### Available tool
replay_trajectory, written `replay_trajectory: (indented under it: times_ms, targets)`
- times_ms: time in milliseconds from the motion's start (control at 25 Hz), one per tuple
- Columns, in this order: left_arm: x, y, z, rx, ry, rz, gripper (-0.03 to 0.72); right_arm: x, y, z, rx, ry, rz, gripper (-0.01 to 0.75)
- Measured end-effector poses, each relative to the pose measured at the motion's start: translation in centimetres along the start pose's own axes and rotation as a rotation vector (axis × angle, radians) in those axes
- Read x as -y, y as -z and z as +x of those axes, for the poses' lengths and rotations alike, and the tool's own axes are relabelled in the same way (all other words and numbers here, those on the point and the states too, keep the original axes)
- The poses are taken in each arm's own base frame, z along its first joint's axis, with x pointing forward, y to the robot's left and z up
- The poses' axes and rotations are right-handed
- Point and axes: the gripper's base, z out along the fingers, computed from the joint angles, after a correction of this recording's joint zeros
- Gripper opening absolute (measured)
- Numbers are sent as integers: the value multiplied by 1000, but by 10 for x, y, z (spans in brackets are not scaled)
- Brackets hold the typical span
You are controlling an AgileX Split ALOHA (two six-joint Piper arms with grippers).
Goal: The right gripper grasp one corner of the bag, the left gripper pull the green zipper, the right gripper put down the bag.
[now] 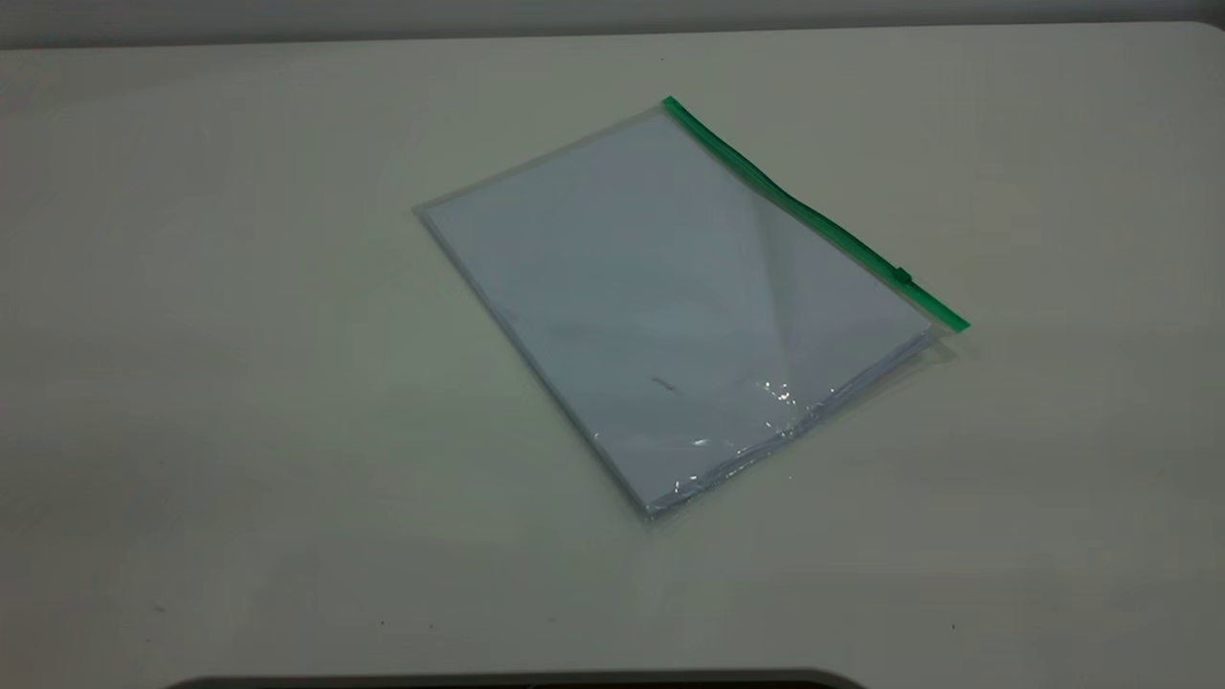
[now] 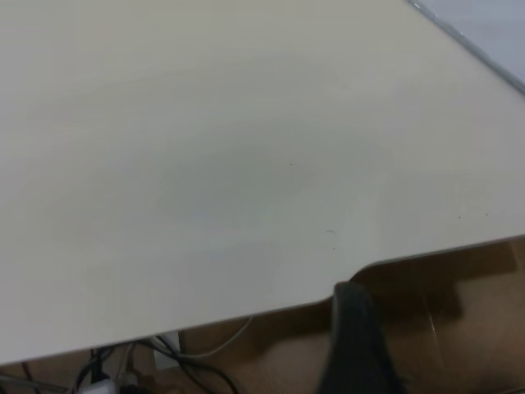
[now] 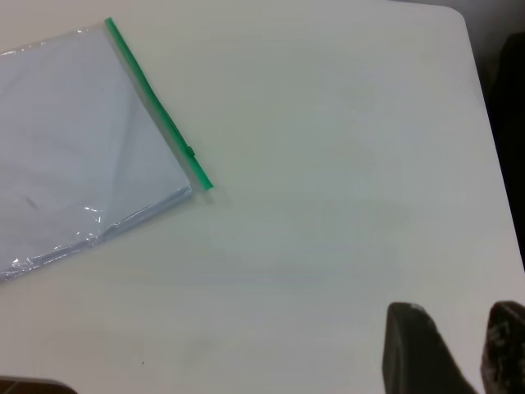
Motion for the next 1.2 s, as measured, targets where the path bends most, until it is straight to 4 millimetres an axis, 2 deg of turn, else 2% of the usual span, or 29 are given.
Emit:
replay_trajectory:
  times_ms: [960,1120,1200]
  targets:
    - [1,0,0,1,4,14,577,-1,0,0,1,-4,-8,245]
    - [1,0,0,3,4,14,577,-3,0,0,1,-64,-33,317]
    - [0,1,-2,19,2,4,577,-4,1,-1,-8,-87,-47,395]
